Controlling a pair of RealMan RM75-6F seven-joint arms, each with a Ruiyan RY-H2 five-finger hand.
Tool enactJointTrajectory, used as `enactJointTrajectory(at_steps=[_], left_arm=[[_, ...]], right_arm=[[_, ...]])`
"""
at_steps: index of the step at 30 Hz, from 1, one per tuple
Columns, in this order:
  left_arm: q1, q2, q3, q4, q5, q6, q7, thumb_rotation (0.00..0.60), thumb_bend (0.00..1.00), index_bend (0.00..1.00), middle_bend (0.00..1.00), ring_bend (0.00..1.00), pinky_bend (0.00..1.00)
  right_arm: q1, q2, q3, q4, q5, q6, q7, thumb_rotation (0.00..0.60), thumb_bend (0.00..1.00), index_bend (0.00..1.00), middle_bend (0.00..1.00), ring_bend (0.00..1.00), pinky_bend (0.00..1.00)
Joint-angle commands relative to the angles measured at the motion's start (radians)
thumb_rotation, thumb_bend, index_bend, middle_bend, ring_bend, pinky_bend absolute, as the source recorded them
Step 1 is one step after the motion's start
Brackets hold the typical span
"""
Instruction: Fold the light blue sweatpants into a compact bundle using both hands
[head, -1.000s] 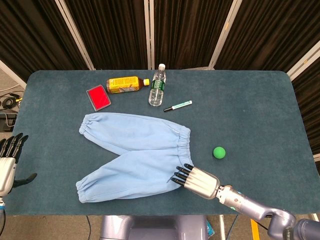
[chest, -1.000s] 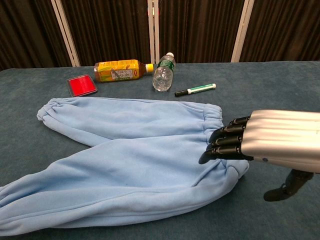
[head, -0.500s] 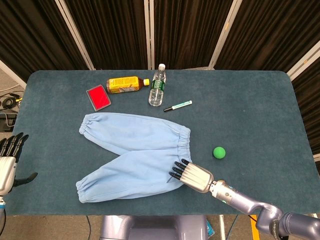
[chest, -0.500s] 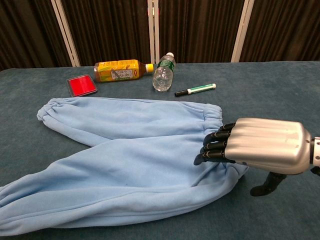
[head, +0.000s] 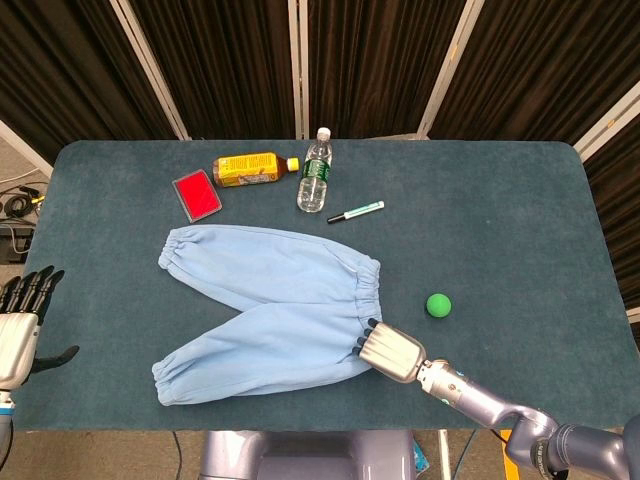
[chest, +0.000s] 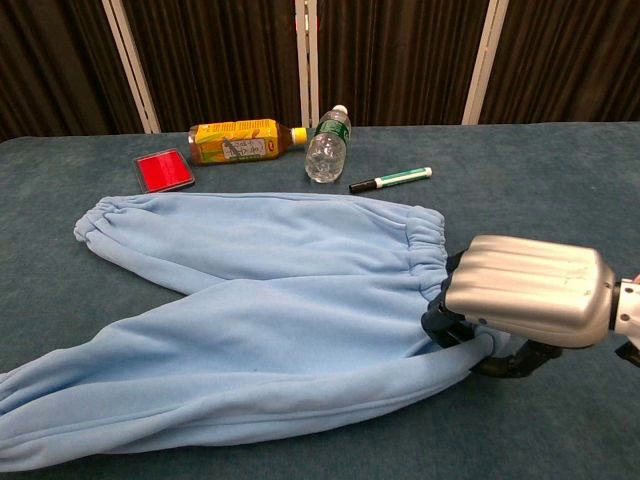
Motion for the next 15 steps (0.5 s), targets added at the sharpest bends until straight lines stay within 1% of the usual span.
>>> enactJointTrajectory(at_steps=[1, 5, 6, 8, 9, 11, 12, 13, 15], left_arm=[[-0.017, -0.011, 0.011, 0.025, 0.033, -0.025, -0.025, 0.600, 0.00, 0.00, 0.00, 0.00, 0.00], [-0.041, -0.034, 0.033, 0.072, 0.116, -0.045, -0.067, 0.600, 0.00, 0.00, 0.00, 0.00, 0.01], [-0.064, -0.057, 0.061, 0.106, 0.199, -0.067, -0.084, 0.600, 0.00, 0.01, 0.00, 0.00, 0.04], [-0.082, -0.083, 0.090, 0.164, 0.280, -0.076, -0.125, 0.600, 0.00, 0.08, 0.00, 0.01, 0.09], [-0.093, -0.101, 0.108, 0.200, 0.327, -0.079, -0.144, 0.600, 0.00, 0.13, 0.01, 0.03, 0.12], [-0.111, -0.126, 0.132, 0.252, 0.395, -0.077, -0.179, 0.600, 0.00, 0.23, 0.06, 0.07, 0.16], [-0.127, -0.149, 0.152, 0.297, 0.450, -0.075, -0.205, 0.600, 0.00, 0.29, 0.09, 0.10, 0.20], [-0.134, -0.165, 0.162, 0.331, 0.476, -0.070, -0.222, 0.600, 0.00, 0.34, 0.13, 0.13, 0.23], [-0.146, -0.194, 0.180, 0.379, 0.511, -0.071, -0.246, 0.600, 0.00, 0.39, 0.16, 0.16, 0.26]], right_arm=[[-0.010, -0.028, -0.012, 0.040, 0.001, 0.060, 0.049, 0.600, 0.38, 0.65, 0.68, 0.64, 0.49], [-0.010, -0.032, -0.018, 0.037, 0.016, 0.071, 0.069, 0.600, 0.38, 0.66, 0.68, 0.64, 0.49], [-0.013, -0.027, -0.016, 0.021, 0.037, 0.062, 0.069, 0.600, 0.38, 0.66, 0.68, 0.64, 0.49], [-0.018, -0.015, -0.009, -0.018, 0.075, 0.037, 0.047, 0.600, 0.38, 0.66, 0.68, 0.64, 0.49], [-0.020, -0.010, -0.003, -0.041, 0.092, 0.029, 0.034, 0.600, 0.38, 0.67, 0.68, 0.65, 0.49], [-0.023, -0.005, 0.003, -0.066, 0.111, 0.026, 0.019, 0.600, 0.38, 0.68, 0.70, 0.65, 0.49], [-0.025, -0.004, 0.007, -0.078, 0.123, 0.027, 0.014, 0.600, 0.38, 0.69, 0.70, 0.66, 0.49], [-0.026, -0.003, 0.009, -0.086, 0.130, 0.025, 0.010, 0.600, 0.38, 0.69, 0.70, 0.66, 0.49], [-0.025, 0.000, 0.013, -0.098, 0.144, 0.020, 0.007, 0.600, 0.38, 0.69, 0.70, 0.66, 0.49]])
